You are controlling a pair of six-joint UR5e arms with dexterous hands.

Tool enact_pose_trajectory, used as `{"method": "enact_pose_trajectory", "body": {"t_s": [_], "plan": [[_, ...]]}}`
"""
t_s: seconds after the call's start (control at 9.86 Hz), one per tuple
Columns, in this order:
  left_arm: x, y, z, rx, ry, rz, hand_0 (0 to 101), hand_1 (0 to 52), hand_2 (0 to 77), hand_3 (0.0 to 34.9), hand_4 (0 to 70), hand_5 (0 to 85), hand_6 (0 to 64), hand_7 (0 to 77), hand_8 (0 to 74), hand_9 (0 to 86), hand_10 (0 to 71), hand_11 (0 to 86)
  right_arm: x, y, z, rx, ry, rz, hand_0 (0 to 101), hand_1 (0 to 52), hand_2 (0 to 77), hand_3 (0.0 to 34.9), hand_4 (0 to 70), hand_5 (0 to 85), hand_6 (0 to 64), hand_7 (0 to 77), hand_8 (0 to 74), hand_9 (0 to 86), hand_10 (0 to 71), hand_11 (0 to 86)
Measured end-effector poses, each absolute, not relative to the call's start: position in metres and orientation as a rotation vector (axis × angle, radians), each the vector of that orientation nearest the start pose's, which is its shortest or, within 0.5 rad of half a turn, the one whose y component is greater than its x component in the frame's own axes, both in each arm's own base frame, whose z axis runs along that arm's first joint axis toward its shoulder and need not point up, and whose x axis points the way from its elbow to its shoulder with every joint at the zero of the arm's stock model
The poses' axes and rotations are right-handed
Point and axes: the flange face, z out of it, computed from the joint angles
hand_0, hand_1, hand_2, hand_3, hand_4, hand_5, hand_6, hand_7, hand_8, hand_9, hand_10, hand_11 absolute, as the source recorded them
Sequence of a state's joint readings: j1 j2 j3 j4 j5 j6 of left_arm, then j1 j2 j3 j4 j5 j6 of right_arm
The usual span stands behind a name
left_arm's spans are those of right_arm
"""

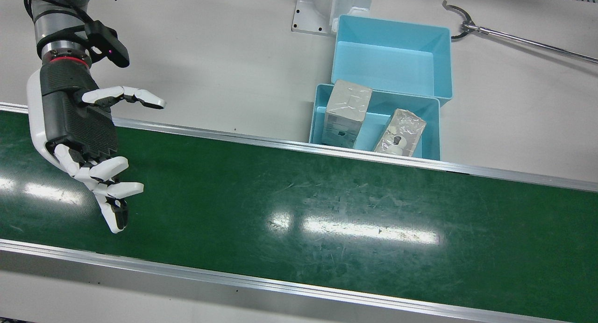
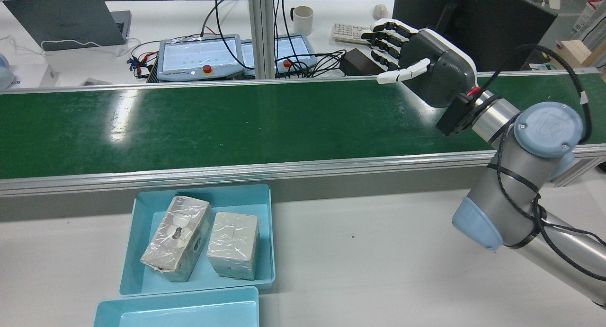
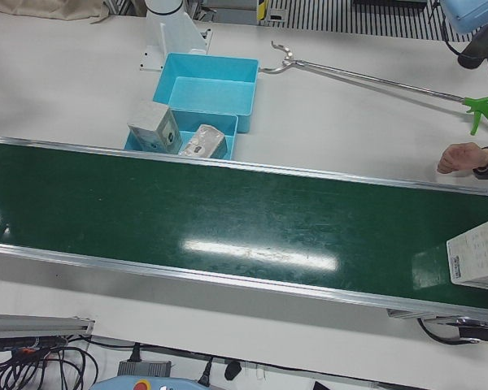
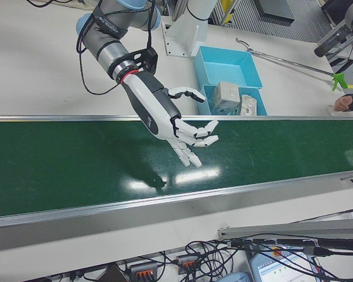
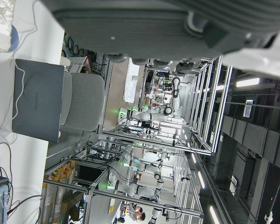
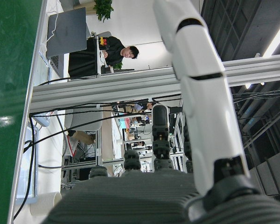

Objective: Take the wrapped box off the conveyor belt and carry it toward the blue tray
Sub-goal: 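Lower the open right hand toward the conveyor belt surface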

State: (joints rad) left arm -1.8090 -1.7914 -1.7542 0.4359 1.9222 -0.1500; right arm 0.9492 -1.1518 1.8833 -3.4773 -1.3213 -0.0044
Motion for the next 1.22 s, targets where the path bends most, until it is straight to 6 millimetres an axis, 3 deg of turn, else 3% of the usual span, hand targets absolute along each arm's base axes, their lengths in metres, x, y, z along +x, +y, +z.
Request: {"method": "enact_pose_trajectory", "body": {"t_s": [0.1, 0.2, 0.3, 0.41, 0.61, 0.71, 0.81, 0.91, 1.01, 1.22], "plan": [[-0.225, -0.505, 0.526, -0.303, 2.191, -2.279, 0, 0.0, 0.5, 0.0, 0.0, 1.1, 0.5, 0.0, 0.0, 0.0, 0.0, 0.0, -0.214, -0.576, 0.346, 0.602, 2.657, -1.837, 55, 18.5, 16.9, 13.8, 18.5, 38.2, 9.3, 28.9, 2.2, 8.2, 0.0, 2.2], [-0.225, -0.505, 0.526, -0.303, 2.191, -2.279, 0, 0.0, 0.5, 0.0, 0.0, 1.1, 0.5, 0.0, 0.0, 0.0, 0.0, 0.0, -0.214, -0.580, 0.353, 0.592, 2.650, -1.859, 55, 21.3, 18.0, 9.6, 21.3, 39.8, 11.4, 31.6, 3.8, 11.4, 0.0, 2.2], [-0.225, -0.505, 0.526, -0.303, 2.191, -2.279, 0, 0.0, 0.5, 0.0, 0.0, 1.1, 0.0, 0.0, 0.0, 0.0, 0.5, 0.0, -0.215, -0.585, 0.362, 0.584, 2.639, -1.886, 54, 20.2, 18.0, 6.4, 21.3, 39.8, 11.4, 31.6, 3.8, 9.8, 0.0, 1.6], [-0.225, -0.505, 0.526, -0.303, 2.191, -2.279, 0, 0.0, 0.5, 0.0, 0.0, 1.1, 0.5, 0.0, 0.0, 0.0, 0.0, 0.0, -0.216, -0.588, 0.368, 0.579, 2.631, -1.907, 52, 15.3, 12.0, 7.6, 21.8, 40.4, 8.2, 29.5, 2.7, 8.2, 0.0, 1.6], [-0.225, -0.505, 0.526, -0.303, 2.191, -2.279, 0, 0.0, 0.5, 0.0, 0.0, 1.1, 0.0, 0.0, 0.0, 0.0, 0.0, 0.0, -0.217, -0.592, 0.374, 0.573, 2.622, -1.925, 52, 15.3, 12.0, 7.6, 21.8, 40.4, 8.2, 29.5, 2.7, 8.2, 0.0, 1.6], [-0.225, -0.505, 0.526, -0.303, 2.191, -2.279, 0, 0.0, 0.5, 0.0, 0.0, 1.1, 0.5, 0.0, 0.0, 0.0, 0.0, 0.0, -0.217, -0.593, 0.375, 0.572, 2.620, -1.929, 49, 7.1, 3.3, 11.4, 20.7, 38.7, 8.7, 26.7, 1.1, 7.1, 0.0, 1.6], [-0.225, -0.505, 0.526, -0.303, 2.191, -2.279, 0, 0.0, 0.5, 0.0, 0.0, 1.1, 0.5, 0.0, 0.0, 0.0, 0.0, 0.0, -0.219, -0.595, 0.374, 0.571, 2.621, -1.928, 49, 7.1, 3.3, 11.4, 20.7, 38.7, 8.7, 26.7, 1.1, 7.1, 0.0, 1.6], [-0.225, -0.505, 0.526, -0.303, 2.191, -2.279, 0, 0.0, 0.5, 0.0, 0.0, 1.1, 0.5, 0.0, 0.0, 0.0, 0.5, 0.0, -0.221, -0.599, 0.368, 0.573, 2.626, -1.917, 46, 7.1, 2.2, 17.0, 18.0, 37.6, 7.6, 25.1, 0.5, 6.5, 0.0, 1.6], [-0.225, -0.505, 0.526, -0.303, 2.191, -2.279, 0, 0.0, 0.5, 0.0, 0.0, 1.1, 0.5, 0.0, 0.0, 0.0, 0.5, 0.0, -0.226, -0.603, 0.360, 0.578, 2.634, -1.904, 49, 15.8, 18.0, 16.8, 18.0, 38.2, 7.1, 25.6, 0.5, 6.5, 0.0, 1.6], [-0.225, -0.505, 0.526, -0.303, 2.191, -2.279, 0, 0.0, 1.1, 0.0, 0.0, 1.1, 0.0, 0.5, 0.0, 0.0, 0.5, 0.0, -0.233, -0.609, 0.352, 0.590, 2.646, -1.886, 50, 15.8, 16.4, 16.8, 18.0, 37.6, 8.2, 27.8, 2.2, 7.6, 0.0, 1.6]]}}
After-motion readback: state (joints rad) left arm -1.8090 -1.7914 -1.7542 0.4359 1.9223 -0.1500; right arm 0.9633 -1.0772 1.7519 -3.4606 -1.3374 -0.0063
